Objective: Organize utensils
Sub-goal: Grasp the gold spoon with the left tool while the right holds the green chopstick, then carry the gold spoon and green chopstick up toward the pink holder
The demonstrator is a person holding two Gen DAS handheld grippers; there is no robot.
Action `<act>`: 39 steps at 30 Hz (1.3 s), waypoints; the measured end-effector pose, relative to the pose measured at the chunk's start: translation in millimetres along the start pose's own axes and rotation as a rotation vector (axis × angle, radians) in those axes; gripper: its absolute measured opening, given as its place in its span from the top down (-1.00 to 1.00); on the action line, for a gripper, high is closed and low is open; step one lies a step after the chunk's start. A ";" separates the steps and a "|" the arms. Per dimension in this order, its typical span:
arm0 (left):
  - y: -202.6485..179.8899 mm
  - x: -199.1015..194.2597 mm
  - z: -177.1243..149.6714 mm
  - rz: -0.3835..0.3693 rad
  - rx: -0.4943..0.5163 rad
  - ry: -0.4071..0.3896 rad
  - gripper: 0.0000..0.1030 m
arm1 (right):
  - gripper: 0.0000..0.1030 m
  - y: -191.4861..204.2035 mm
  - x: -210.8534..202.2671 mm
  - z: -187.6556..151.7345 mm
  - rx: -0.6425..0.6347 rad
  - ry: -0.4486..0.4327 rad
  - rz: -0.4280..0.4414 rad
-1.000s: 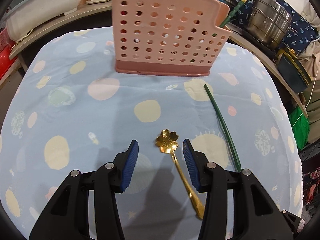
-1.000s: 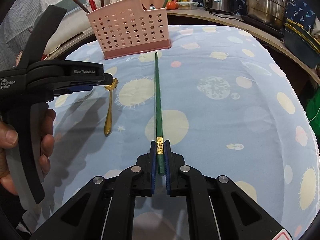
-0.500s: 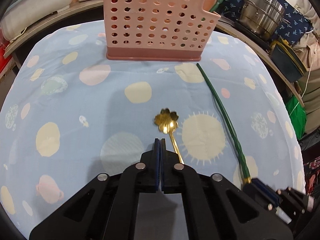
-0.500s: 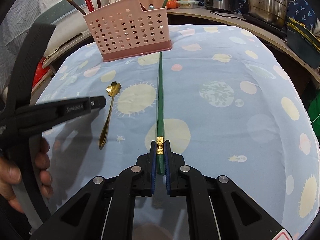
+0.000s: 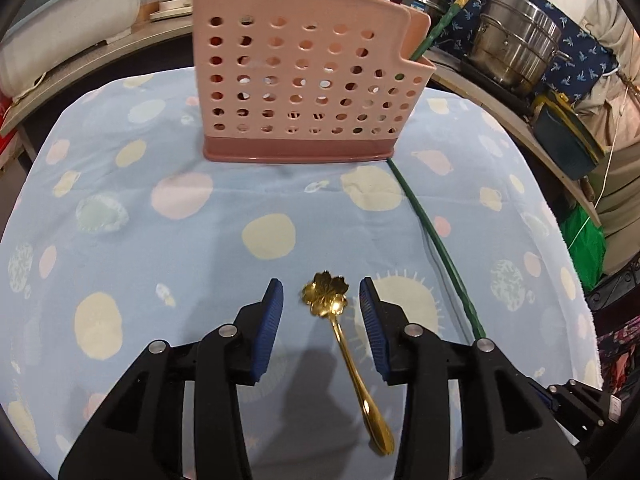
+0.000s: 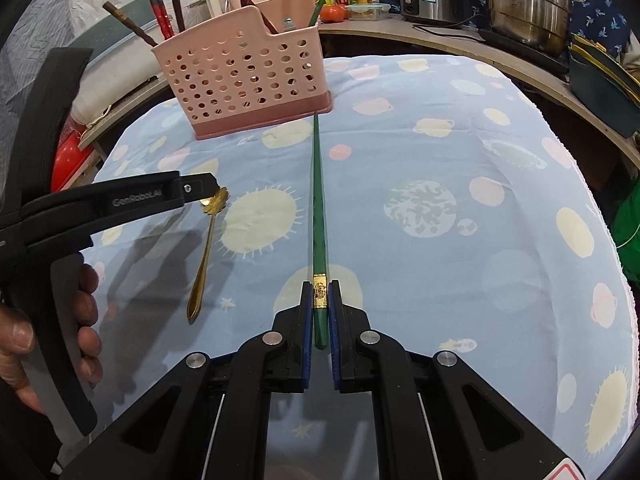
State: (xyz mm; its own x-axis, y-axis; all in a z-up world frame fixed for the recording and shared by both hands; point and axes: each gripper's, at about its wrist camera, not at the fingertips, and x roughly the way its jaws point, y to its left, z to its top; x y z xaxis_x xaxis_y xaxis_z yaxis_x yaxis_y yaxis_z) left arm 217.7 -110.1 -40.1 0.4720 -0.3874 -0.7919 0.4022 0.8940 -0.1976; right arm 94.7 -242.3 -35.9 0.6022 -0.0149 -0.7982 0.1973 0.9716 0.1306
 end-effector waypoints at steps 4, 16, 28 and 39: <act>-1.0 13.8 0.9 0.007 -0.008 0.025 0.50 | 0.86 -3.2 2.5 4.4 0.002 0.002 0.002; 1.0 4.5 -6.2 -0.002 0.002 0.003 0.95 | 0.86 -2.4 2.3 5.8 -0.001 0.004 0.011; 6.8 -53.5 -24.2 -0.002 -0.008 -0.029 0.99 | 0.86 12.1 -32.2 4.1 -0.034 -0.033 0.027; 13.9 -134.9 -20.8 0.014 -0.014 -0.159 0.99 | 0.86 27.6 -94.6 12.5 -0.061 -0.118 0.049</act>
State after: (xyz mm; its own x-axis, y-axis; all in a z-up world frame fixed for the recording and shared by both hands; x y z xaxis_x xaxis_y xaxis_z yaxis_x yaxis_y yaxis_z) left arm 143.3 -40.7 52.0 0.5962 -0.4049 -0.6932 0.3845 0.9020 -0.1962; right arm 52.9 -217.0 50.5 0.6974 0.0092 -0.7166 0.1198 0.9844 0.1291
